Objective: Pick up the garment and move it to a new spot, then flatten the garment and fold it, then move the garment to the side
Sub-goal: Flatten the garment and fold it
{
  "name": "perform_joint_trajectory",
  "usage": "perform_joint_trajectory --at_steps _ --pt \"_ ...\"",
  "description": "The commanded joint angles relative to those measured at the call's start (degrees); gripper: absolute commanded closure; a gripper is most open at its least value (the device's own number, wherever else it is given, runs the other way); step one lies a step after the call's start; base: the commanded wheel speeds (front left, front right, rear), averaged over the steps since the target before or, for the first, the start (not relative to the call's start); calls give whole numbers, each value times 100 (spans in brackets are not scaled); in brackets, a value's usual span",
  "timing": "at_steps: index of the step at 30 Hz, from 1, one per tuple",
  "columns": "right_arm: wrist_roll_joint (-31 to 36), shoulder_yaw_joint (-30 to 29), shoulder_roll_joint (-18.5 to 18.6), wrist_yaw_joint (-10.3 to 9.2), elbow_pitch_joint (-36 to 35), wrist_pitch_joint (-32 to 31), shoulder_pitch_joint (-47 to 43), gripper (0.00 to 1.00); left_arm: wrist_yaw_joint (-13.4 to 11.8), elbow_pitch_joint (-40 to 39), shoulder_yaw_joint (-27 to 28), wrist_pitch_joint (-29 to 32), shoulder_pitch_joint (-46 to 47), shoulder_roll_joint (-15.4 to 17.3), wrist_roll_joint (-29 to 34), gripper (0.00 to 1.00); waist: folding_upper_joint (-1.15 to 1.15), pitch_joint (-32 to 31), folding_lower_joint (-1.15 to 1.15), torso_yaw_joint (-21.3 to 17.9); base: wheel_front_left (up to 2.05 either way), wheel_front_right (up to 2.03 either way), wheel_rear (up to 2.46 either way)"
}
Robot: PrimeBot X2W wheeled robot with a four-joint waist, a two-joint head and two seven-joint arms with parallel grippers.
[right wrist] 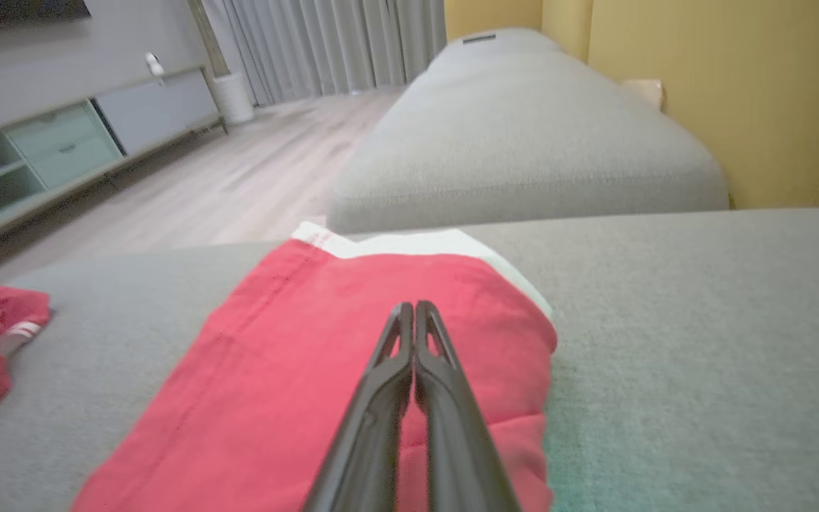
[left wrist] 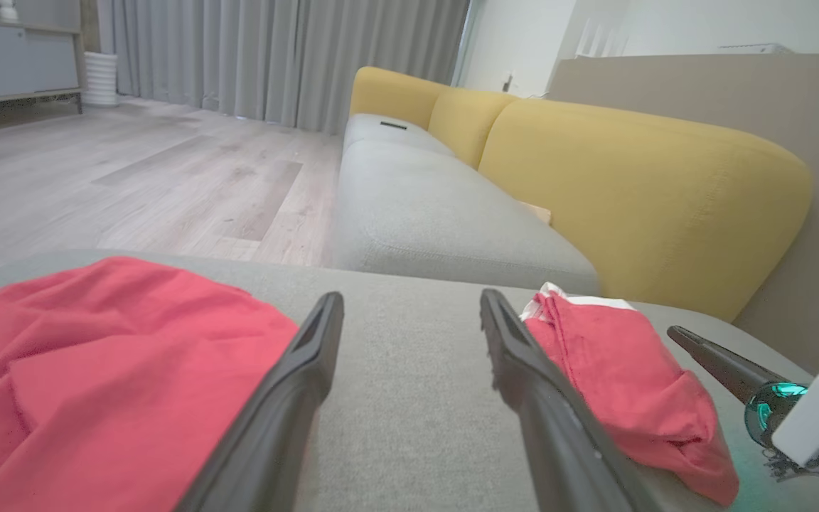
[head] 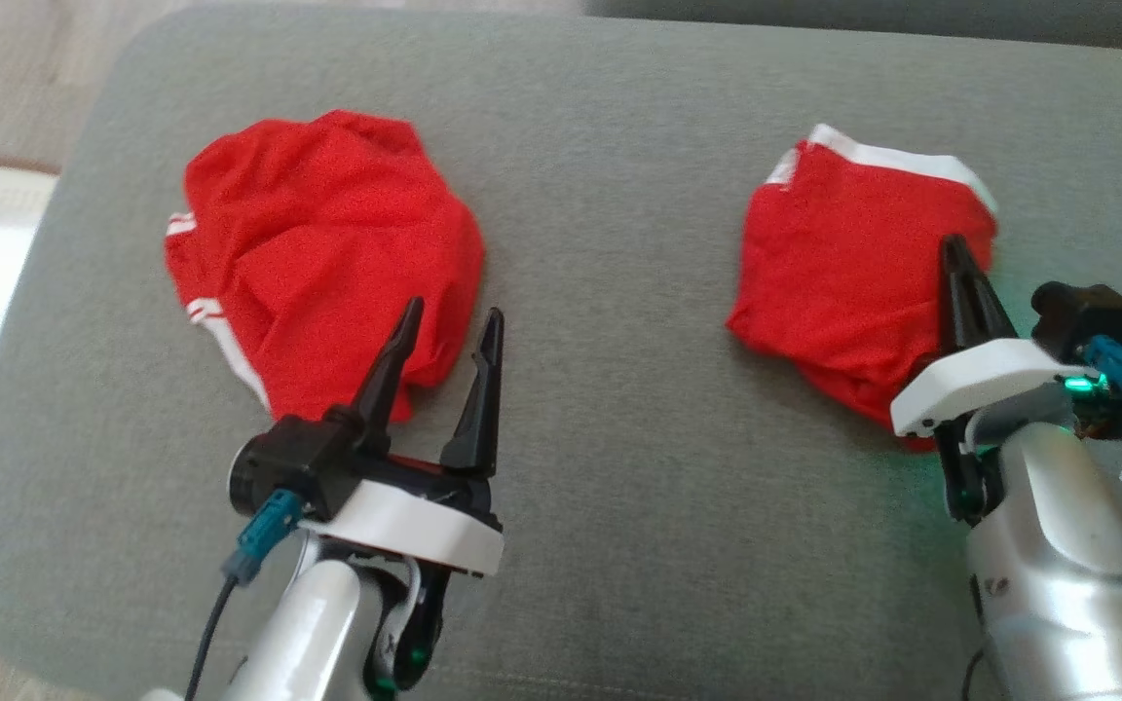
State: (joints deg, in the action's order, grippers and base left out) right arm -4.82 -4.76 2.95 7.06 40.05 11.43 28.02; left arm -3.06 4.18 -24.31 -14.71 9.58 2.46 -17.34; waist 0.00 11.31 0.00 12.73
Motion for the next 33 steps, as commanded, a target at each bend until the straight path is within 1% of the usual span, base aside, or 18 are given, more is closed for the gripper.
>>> perform_joint_trajectory --at_steps 1,3,4,5,6,9,12,18,20,22,25,28,33 --pt "126 -11 -7 43 184 40 352 100 -16 -162 118 -29 235 42 -40 0 0 106 0 225 0 0 0" --pt "104 -154 -7 43 651 -30 521 100 -31 -169 94 -29 248 42 -66 0 0 119 0 320 0 0 0" --pt "214 -336 -7 43 1054 -94 643 100 -48 -176 90 -29 246 42 -85 0 0 123 0 380 0 0 0" --pt "273 -419 -7 43 1223 -104 693 100 -50 -174 85 -29 242 42 -90 0 0 122 0 404 0 0 0" --pt "273 -419 -7 43 1223 -104 693 100 -50 -174 85 -29 242 42 -90 0 0 122 0 404 0 0 0" --pt "506 -566 -7 43 1575 -32 812 100 -62 -170 78 -29 230 42 -96 0 0 112 0 448 0 0 0" --pt "536 -573 -7 43 1645 178 1003 100 -64 -165 71 -29 225 42 -106 0 0 97 0 482 0 0 0" --pt "198 -126 -7 43 1511 342 1353 100 -74 -184 37 -29 258 42 -129 0 0 141 0 551 0 0 0" --pt "187 -44 -7 43 1543 349 1421 100 -80 -198 9 -29 283 42 -142 0 0 183 0 587 0 0 0" --pt "124 61 -7 43 1710 351 1482 100 -80 -198 -28 -29 316 42 -153 0 0 219 0 635 0 0 0" --pt "8 445 -7 43 2137 217 1555 100 -92 -193 -21 -29 332 42 -149 0 0 243 0 651 0 0 0" --pt "-250 769 -7 43 2355 217 1640 100 -108 -178 47 -29 312 42 -131 0 0 235 0 576 0 0 0" --pt "-695 1086 -7 43 2220 324 1632 100 -64 -129 181 -29 255 42 -44 0 0 88 0 269 0 0 0"
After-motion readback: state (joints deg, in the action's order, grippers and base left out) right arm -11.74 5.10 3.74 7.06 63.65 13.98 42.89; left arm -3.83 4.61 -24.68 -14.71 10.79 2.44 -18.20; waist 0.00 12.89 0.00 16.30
